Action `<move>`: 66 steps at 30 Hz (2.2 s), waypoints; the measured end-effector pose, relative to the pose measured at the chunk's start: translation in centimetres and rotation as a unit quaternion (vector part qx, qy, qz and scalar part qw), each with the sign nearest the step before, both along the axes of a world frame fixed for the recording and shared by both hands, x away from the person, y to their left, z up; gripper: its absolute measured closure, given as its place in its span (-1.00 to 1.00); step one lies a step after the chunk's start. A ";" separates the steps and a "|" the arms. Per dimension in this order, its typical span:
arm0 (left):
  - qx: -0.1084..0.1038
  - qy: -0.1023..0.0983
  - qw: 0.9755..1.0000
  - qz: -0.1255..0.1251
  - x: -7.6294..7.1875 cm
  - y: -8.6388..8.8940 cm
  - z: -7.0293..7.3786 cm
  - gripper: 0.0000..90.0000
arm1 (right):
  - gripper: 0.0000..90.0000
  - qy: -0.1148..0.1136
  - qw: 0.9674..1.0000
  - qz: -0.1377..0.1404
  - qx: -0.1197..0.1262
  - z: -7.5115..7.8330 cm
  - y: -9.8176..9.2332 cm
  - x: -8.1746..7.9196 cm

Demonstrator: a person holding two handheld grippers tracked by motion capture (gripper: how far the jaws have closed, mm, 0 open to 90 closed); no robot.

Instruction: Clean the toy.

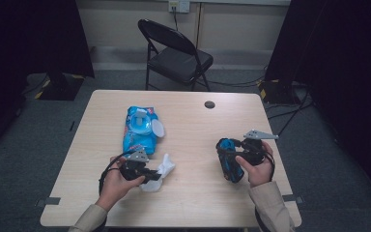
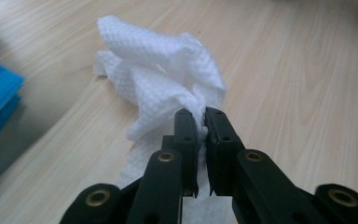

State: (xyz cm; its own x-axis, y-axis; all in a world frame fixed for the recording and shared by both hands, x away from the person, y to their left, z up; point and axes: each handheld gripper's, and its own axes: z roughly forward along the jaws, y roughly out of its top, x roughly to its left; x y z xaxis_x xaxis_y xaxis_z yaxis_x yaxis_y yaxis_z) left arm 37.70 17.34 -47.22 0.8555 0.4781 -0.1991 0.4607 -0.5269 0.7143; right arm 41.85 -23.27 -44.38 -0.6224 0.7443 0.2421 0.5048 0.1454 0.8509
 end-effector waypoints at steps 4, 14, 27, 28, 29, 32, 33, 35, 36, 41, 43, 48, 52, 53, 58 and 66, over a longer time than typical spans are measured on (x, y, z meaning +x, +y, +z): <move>0.002 0.001 1.000 0.011 0.1 0.9 -0.1 0.87 | -0.42 0.005 1.000 -0.012 -0.020 -0.2 -0.3 0.9; 0.016 0.002 0.999 0.027 0.2 2.6 -0.7 0.86 | -0.42 0.005 0.998 -0.037 -0.060 -0.8 0.5 2.8; 0.021 0.005 0.999 0.036 0.4 3.2 -1.0 0.84 | -0.42 0.021 0.993 -0.049 -0.102 -2.8 2.2 4.5; 0.025 0.004 0.999 0.037 0.4 3.2 -1.0 0.84 | -0.42 0.028 0.993 -0.049 -0.106 -3.0 2.4 4.7; 0.025 0.004 0.999 0.037 0.4 3.2 -1.0 0.83 | -0.42 0.028 0.993 -0.049 -0.106 -3.0 2.4 4.7; 0.026 0.006 0.999 0.043 0.5 3.3 -1.0 0.83 | -0.42 0.037 0.991 -0.053 -0.120 -3.4 2.9 5.1; 0.025 0.006 0.999 0.043 0.6 3.3 -1.0 0.83 | -0.42 0.039 0.990 -0.052 -0.122 -3.5 2.9 5.2; 0.025 0.007 0.999 0.041 0.6 3.2 -1.0 0.82 | -0.42 0.045 0.990 -0.053 -0.126 -3.8 3.0 5.3; 0.025 0.007 0.999 0.040 0.6 3.2 -1.1 0.82 | -0.42 0.046 0.989 -0.053 -0.132 -3.8 3.1 5.4; 0.024 0.009 0.999 0.039 0.6 3.1 -1.3 0.81 | -0.43 0.046 0.987 -0.053 -0.147 -3.9 3.3 5.6; 0.024 0.006 0.999 0.042 0.6 3.2 -1.2 0.80 | -0.43 0.048 0.987 -0.055 -0.146 -3.9 3.4 5.7; 0.020 0.004 0.999 0.045 0.5 3.3 -1.3 0.77 | -0.43 0.048 0.988 -0.054 -0.139 -3.8 3.3 5.9; 0.017 -0.014 0.998 0.053 0.4 3.4 -1.2 0.56 | -0.42 0.041 0.988 -0.052 -0.138 -3.3 3.4 6.0; 0.017 -0.014 0.998 0.053 0.4 3.4 -1.2 0.53 | -0.42 0.041 0.988 -0.052 -0.138 -3.3 3.4 6.0; 0.016 -0.024 0.998 0.052 0.2 3.4 -0.9 0.22 | -0.44 0.032 0.988 -0.045 -0.141 -2.9 3.4 6.1; -0.003 -0.031 0.997 0.073 0.2 3.5 -0.1 -0.21 | -0.44 0.036 0.989 -0.045 -0.134 -2.9 3.2 5.6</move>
State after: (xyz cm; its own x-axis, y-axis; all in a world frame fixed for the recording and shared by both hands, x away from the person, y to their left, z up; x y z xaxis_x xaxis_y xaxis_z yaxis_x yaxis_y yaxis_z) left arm 37.93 20.87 -47.35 0.7871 0.5980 -0.1510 0.4875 -0.4531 0.7463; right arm 47.43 -20.11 -47.30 -0.5388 0.8396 0.0691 0.5835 0.3128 0.7494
